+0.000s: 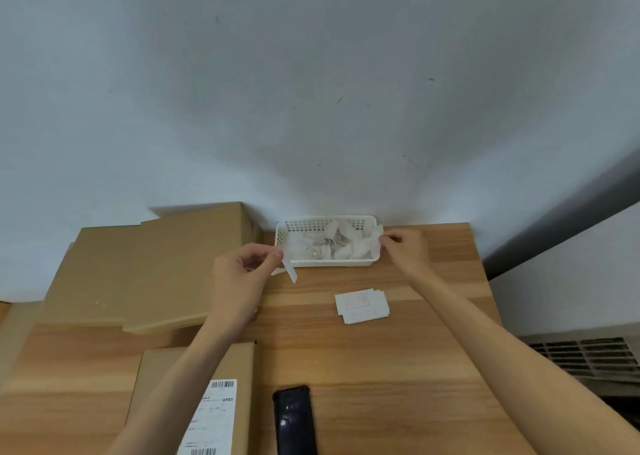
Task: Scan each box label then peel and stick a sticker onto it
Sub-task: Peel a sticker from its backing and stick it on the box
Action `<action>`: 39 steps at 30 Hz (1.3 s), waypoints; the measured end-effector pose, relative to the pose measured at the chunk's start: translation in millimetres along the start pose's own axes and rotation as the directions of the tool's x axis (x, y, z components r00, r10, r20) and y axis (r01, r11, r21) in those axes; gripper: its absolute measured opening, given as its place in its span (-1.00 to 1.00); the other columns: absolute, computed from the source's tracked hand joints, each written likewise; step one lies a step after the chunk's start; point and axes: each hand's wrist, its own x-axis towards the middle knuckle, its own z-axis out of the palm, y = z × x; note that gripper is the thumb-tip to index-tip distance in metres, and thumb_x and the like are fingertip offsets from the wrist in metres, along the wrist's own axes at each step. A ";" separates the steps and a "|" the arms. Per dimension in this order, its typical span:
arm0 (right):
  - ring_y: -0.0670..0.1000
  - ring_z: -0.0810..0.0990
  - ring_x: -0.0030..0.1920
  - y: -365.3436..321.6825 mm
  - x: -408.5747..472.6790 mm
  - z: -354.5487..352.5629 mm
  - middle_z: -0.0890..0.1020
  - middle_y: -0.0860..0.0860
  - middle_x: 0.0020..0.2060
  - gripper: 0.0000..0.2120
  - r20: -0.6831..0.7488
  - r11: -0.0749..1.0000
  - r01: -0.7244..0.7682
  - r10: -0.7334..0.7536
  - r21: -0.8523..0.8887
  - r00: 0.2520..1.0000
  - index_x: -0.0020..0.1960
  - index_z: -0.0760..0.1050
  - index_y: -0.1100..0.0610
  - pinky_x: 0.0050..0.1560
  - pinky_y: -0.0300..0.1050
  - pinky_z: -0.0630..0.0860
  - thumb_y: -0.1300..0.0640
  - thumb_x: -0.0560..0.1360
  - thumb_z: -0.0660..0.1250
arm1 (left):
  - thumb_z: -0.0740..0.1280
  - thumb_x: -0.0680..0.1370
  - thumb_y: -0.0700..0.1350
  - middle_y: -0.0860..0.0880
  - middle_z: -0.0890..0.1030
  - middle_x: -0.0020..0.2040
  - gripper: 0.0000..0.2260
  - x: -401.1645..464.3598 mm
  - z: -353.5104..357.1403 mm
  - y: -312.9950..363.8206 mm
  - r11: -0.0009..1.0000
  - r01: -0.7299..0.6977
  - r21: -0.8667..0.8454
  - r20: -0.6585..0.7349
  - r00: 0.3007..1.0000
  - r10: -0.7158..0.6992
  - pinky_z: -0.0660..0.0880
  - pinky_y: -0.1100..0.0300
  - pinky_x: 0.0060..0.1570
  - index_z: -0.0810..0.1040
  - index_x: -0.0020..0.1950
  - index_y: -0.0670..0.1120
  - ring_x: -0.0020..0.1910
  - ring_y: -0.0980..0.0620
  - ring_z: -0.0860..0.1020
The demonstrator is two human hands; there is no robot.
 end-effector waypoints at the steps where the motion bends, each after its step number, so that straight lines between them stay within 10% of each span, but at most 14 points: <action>1: 0.02 0.65 -0.13 0.3 7.8 5.3 0.73 0.04 -0.11 -0.83 0.015 1.000 -0.006 0.006 -0.024 1.000 -0.08 0.71 0.21 -0.25 -0.27 0.42 0.24 0.55 0.34 | 0.47 0.54 -0.16 0.05 0.74 -0.21 -0.93 2.8 2.6 -2.8 1.000 0.009 -0.001 0.002 1.000 -0.009 0.48 0.43 -0.19 0.74 -0.12 -0.07 -0.23 0.22 0.63; 21: -0.11 0.55 -0.37 7.7 66.7 56.4 0.73 -0.06 -0.25 -0.78 0.055 0.940 -0.063 0.086 -0.335 0.995 -0.20 0.68 0.07 -0.29 -0.16 0.40 0.00 0.55 0.38 | 0.47 0.55 -0.19 0.06 0.72 -0.25 -0.89 11.0 22.4 -27.3 0.990 0.136 -0.048 0.013 0.991 -0.135 0.46 0.43 -0.25 0.72 -0.17 -0.06 -0.27 0.26 0.63; 32: -0.17 0.59 -0.11 -57.0 -107.5 35.3 0.65 -0.16 -0.17 -0.79 0.200 0.890 0.438 -0.409 -0.128 0.890 -0.09 0.60 0.00 -0.09 -0.13 0.53 -0.14 0.49 0.41 | 0.44 0.51 -0.18 0.01 0.70 -0.27 -0.88 -31.2 20.4 -9.2 0.987 0.156 -0.026 -0.069 0.985 -0.158 0.44 0.33 -0.18 0.69 -0.23 -0.13 -0.25 0.20 0.60; 39: -0.05 0.61 -0.19 -55.9 -167.5 38.2 0.60 -0.12 -0.13 -0.63 0.164 0.678 0.648 -0.636 -0.347 0.754 -0.06 0.54 0.05 -0.26 -0.04 0.53 -0.26 0.49 0.24 | 0.44 0.47 -0.18 0.03 0.70 -0.29 -0.91 -71.7 10.5 -3.1 0.991 0.110 -0.069 -0.123 0.985 -0.118 0.51 0.18 -0.10 0.69 -0.24 -0.13 -0.24 0.14 0.61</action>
